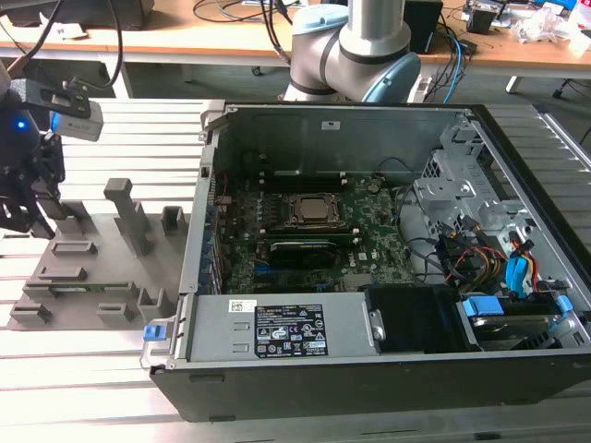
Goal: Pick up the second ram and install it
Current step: 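Pick up the second ram and move it above second insertion slot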
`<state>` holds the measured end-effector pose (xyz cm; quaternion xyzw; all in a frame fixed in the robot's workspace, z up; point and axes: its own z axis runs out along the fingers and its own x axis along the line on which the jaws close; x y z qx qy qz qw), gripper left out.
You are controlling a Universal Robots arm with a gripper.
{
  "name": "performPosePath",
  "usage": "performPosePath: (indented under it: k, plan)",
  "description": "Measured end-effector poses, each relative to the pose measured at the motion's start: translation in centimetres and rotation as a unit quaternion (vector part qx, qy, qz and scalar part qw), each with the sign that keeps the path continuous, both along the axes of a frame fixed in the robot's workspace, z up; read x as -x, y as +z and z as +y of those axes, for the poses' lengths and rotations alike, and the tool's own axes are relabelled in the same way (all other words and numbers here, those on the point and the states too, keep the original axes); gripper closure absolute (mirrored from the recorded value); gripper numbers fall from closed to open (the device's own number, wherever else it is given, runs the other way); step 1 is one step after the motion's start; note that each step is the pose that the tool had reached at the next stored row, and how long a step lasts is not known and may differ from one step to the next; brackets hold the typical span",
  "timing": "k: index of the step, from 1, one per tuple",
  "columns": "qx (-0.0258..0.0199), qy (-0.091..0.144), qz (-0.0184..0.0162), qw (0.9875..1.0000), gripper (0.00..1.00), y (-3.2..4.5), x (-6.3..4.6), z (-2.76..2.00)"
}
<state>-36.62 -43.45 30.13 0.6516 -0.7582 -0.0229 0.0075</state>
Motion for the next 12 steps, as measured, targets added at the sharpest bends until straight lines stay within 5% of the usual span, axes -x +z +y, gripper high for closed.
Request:
performPosePath:
  k: [11,12]
  plan:
    - [0.0000,0.000,0.0000,1.0000,0.64,-1.38,0.0,0.00]
    - [0.0002,0.000,0.0000,1.0000,0.64,-2.23,0.0,-0.51]
